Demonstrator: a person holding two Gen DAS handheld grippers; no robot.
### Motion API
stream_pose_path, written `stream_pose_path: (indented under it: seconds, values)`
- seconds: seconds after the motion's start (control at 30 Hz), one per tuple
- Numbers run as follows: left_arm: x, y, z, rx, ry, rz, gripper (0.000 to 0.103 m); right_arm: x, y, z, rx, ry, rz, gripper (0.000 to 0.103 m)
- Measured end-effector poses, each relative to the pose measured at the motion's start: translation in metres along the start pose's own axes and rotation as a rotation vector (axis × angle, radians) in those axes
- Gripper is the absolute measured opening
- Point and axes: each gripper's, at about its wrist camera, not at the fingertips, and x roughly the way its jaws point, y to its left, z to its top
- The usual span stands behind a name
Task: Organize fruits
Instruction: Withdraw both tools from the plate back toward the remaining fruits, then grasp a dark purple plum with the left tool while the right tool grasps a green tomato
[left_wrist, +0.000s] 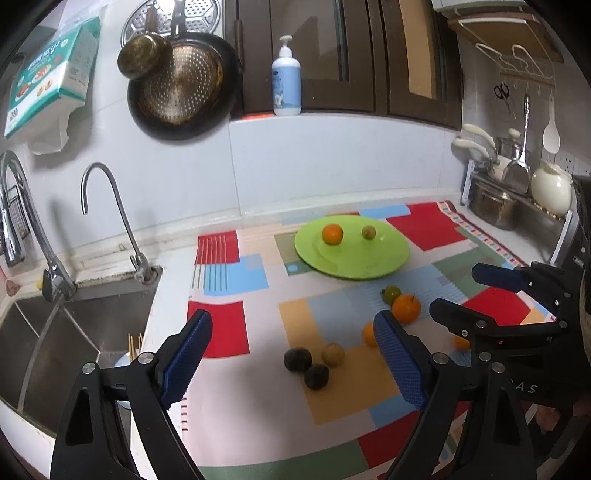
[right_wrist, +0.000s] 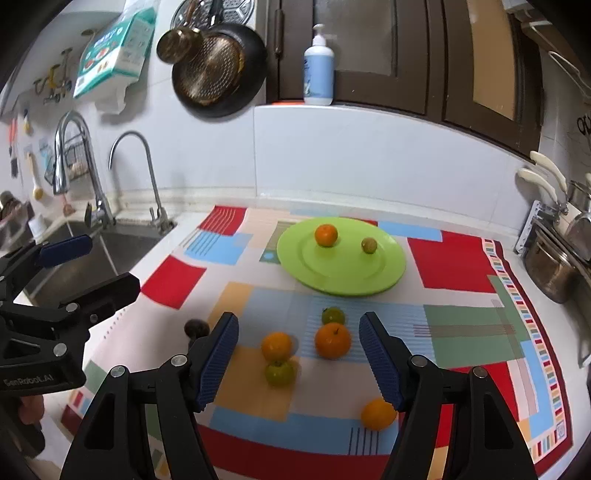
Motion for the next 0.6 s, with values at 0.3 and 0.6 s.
stream_pose_path:
  seconds: [0.3,0.6]
  values:
    - [0.021,-0.003,-0.025,-0.014,0.074,-0.011,0.079,0.021,0.008,-0.022,-0.025,0.087,0.042,0.068]
    - [0.051,-0.008,-0.047,-0.023,0.175,-0.035,0.065,0.047,0.008,-0.04,-0.035,0.17,0.068,0.062]
